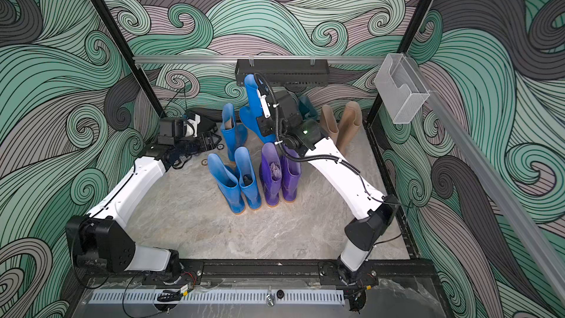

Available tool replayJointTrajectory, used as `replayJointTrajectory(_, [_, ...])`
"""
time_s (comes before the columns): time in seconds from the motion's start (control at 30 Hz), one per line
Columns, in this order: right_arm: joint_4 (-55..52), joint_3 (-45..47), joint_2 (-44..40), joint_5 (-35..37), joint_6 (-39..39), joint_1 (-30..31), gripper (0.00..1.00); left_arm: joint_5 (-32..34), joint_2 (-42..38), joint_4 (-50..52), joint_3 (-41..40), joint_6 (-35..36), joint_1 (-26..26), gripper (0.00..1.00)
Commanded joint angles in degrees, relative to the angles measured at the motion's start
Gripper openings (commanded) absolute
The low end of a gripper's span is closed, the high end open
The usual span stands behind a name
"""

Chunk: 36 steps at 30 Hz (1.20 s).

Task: Match and arrange rain boots in pairs
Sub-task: Pair a pair of rain boots at the center of the board.

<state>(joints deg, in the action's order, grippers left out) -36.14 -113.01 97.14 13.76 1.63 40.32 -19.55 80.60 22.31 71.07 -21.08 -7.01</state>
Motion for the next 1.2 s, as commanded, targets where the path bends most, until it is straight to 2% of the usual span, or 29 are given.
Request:
replayJointTrajectory(0.0, [8.2,-4.9,0.4,4.4,1.8,-0.8,0.0,0.0,0.5,0.0,-0.1,-0.1,-0.5,0.77])
replayJointTrajectory(0.17, [8.1,-8.8,5.3,3.6,4.3,-1.0,0.0,1.4,0.5,0.2,-0.2,-0.5,-0.5,0.77])
replayJointTrajectory(0.37, [8.1,-13.4,12.0,7.1,7.8,-1.2,0.0,1.4,0.3,-1.9,0.3,-0.6,-0.4,0.79])
replayJointTrajectory(0.53, [13.1,-14.9,17.6,9.3,10.1,-1.4,0.0,1.3,0.3,-3.0,1.5,-0.3,-0.5,0.79])
replayJointTrajectory(0.7, [12.3,-22.0,25.4,10.7,13.6,-1.5,0.0,1.3,0.5,-3.5,1.8,0.0,-0.5,0.79])
replayJointTrajectory(0.93, [13.4,-26.8,33.4,13.3,17.0,-0.8,0.0,2.2,-0.4,-2.3,1.5,1.2,-0.4,0.79])
replayJointTrajectory(1.17, [13.4,-28.4,38.2,11.3,21.3,-0.5,0.0,4.4,-2.4,-1.1,0.6,2.5,-0.3,0.79])
